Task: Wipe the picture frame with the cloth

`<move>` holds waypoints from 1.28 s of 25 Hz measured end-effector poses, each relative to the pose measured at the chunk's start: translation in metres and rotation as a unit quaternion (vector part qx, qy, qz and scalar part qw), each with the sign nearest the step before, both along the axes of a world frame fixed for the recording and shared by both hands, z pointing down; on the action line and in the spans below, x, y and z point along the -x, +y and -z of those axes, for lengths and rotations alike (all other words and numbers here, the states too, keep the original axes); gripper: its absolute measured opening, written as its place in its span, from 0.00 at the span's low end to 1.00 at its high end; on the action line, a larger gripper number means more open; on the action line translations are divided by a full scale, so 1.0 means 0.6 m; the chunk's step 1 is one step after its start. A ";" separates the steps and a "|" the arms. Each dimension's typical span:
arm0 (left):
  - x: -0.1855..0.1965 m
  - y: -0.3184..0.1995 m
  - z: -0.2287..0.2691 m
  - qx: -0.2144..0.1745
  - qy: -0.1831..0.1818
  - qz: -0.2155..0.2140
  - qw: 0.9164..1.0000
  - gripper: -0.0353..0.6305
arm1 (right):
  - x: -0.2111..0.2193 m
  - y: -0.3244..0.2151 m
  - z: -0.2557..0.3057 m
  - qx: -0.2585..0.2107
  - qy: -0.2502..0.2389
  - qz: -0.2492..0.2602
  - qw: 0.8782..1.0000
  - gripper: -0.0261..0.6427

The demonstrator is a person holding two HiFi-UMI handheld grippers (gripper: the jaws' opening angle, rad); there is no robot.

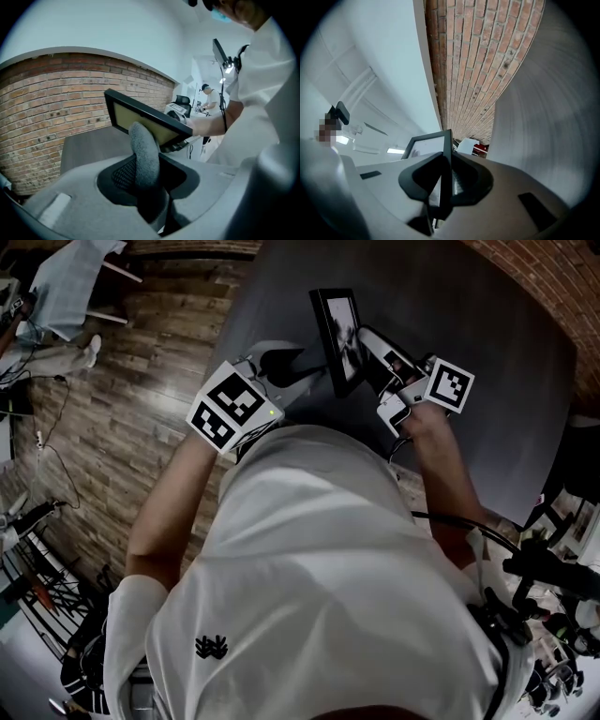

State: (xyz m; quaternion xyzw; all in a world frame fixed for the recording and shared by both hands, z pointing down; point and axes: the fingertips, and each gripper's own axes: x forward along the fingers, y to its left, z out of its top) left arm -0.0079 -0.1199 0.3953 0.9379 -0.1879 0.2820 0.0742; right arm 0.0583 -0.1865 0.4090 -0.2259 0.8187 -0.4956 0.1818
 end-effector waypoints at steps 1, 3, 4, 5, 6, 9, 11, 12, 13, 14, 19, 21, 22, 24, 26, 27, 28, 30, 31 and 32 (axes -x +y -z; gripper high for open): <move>-0.005 0.011 -0.003 -0.003 -0.004 -0.014 1.000 0.25 | -0.004 -0.002 -0.001 0.000 0.001 -0.004 1.000 0.14; -0.010 0.028 -0.008 -0.008 -0.011 -0.038 0.999 0.25 | -0.009 -0.004 -0.002 0.003 0.000 -0.009 1.000 0.14; -0.008 0.031 -0.011 -0.009 -0.013 -0.042 0.999 0.25 | -0.010 -0.005 -0.002 0.003 -0.001 -0.009 1.000 0.14; -0.002 0.027 -0.013 -0.009 -0.015 -0.038 0.999 0.25 | -0.009 -0.004 -0.001 0.003 -0.002 -0.008 1.000 0.14; 0.007 0.017 -0.013 -0.010 -0.016 -0.027 0.999 0.25 | -0.007 -0.002 0.000 0.001 -0.003 -0.005 1.000 0.14; 0.038 -0.031 0.006 -0.013 -0.004 0.033 0.999 0.24 | 0.003 0.003 0.003 0.000 -0.006 0.006 1.000 0.14; 0.055 -0.062 0.026 -0.015 0.011 0.071 0.997 0.25 | 0.008 0.006 0.002 0.002 -0.006 0.011 1.000 0.14; 0.060 -0.072 0.035 -0.016 0.018 0.083 0.996 0.25 | 0.010 0.008 0.001 0.003 -0.004 0.014 1.000 0.14; 0.063 -0.078 0.043 -0.017 0.023 0.090 0.996 0.25 | 0.011 0.010 0.001 0.002 -0.002 0.015 1.000 0.14; 0.063 -0.080 0.048 -0.018 0.027 0.090 0.995 0.25 | 0.012 0.010 0.000 0.001 0.001 0.016 1.000 0.14; 0.041 -0.047 0.047 -0.021 0.029 0.053 0.998 0.25 | 0.003 0.002 -0.011 0.009 0.007 0.001 1.000 0.14; 0.032 -0.027 0.040 -0.022 0.025 0.034 0.999 0.24 | -0.003 -0.002 -0.012 0.011 0.006 -0.006 1.000 0.14; 0.027 -0.016 0.035 -0.022 0.022 0.022 0.999 0.25 | -0.006 -0.004 -0.011 0.013 0.004 -0.009 1.000 0.14; 0.017 0.008 0.024 -0.022 0.012 -0.007 1.000 0.25 | -0.010 -0.006 -0.011 0.015 0.000 -0.014 1.000 0.14; 0.013 0.026 0.012 -0.019 0.001 -0.034 0.999 0.25 | -0.012 -0.008 -0.010 0.014 -0.003 -0.016 1.000 0.14; 0.016 0.029 0.007 -0.016 -0.001 -0.041 0.999 0.25 | -0.012 -0.009 -0.009 0.014 -0.005 -0.016 1.000 0.14; 0.021 0.027 0.004 -0.014 -0.001 -0.039 0.999 0.25 | -0.011 -0.009 -0.008 0.014 -0.006 -0.016 1.000 0.14; 0.040 0.008 0.009 -0.010 0.009 -0.012 1.000 0.24 | -0.010 -0.009 -0.007 0.015 -0.008 -0.016 1.000 0.14; 0.051 -0.007 0.015 -0.010 0.017 0.010 1.000 0.24 | -0.010 -0.008 -0.007 0.015 -0.008 -0.015 1.000 0.14; 0.062 -0.024 0.024 -0.012 0.026 0.034 0.999 0.25 | -0.009 -0.007 -0.008 0.015 -0.007 -0.013 1.000 0.14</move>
